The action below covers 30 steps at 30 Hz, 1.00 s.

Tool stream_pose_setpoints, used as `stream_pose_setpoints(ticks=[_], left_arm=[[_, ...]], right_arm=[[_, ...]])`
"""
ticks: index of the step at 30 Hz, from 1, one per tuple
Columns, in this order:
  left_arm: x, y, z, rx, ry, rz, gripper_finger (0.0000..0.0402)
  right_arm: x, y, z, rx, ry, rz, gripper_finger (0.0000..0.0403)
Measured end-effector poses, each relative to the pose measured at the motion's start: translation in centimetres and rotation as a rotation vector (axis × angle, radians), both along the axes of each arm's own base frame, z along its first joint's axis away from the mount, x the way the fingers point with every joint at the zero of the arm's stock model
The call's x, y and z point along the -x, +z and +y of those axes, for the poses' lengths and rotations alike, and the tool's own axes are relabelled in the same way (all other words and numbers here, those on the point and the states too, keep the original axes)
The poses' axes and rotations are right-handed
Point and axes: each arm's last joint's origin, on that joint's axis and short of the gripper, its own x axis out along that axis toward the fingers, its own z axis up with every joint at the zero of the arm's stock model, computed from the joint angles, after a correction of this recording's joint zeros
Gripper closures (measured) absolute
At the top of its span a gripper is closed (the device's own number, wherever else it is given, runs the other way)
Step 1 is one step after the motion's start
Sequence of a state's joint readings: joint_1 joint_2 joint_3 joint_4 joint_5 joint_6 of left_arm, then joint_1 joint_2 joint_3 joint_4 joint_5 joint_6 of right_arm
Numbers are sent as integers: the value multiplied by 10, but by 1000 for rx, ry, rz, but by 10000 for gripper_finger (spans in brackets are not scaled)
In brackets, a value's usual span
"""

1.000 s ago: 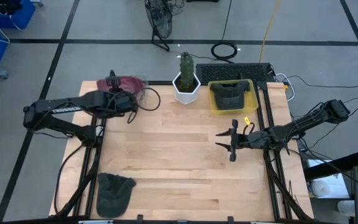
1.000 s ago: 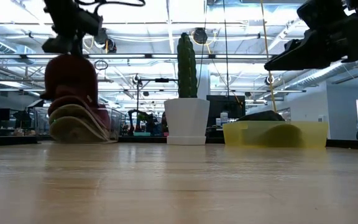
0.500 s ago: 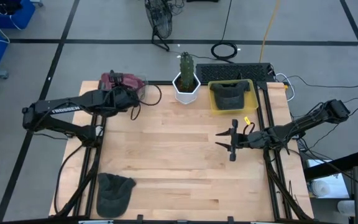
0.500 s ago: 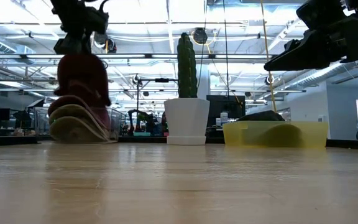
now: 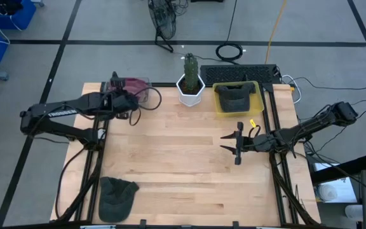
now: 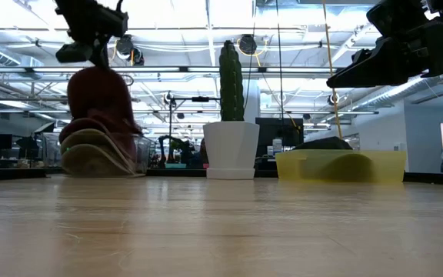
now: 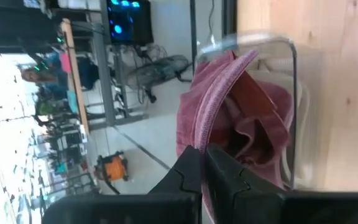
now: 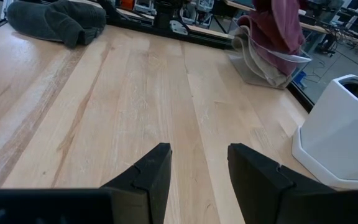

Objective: Pick & Place hat
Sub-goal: Put the red cap into the transparent bin

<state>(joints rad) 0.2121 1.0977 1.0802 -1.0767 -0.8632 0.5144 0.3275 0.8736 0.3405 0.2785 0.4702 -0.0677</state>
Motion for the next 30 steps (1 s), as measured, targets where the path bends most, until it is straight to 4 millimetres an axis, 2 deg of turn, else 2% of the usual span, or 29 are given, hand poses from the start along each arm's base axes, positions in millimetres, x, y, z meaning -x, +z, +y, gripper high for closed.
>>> stream_pose_setpoints(ticks=[7,11,16,22,30], left_arm=[[5,-32,11,15,55,80,388],[3,-48,15,2,65,63,393],[-3,-62,21,-29,33,49,376],[6,-85,27,6,58,96,394],[17,-102,34,38,136,123,360]], right_arm=[[0,0,0,0,0,1,259],[0,0,0,0,0,1,259],[0,0,0,-2,-1,1,259],[0,0,0,-3,-1,0,259],[0,0,0,-3,-1,0,259]])
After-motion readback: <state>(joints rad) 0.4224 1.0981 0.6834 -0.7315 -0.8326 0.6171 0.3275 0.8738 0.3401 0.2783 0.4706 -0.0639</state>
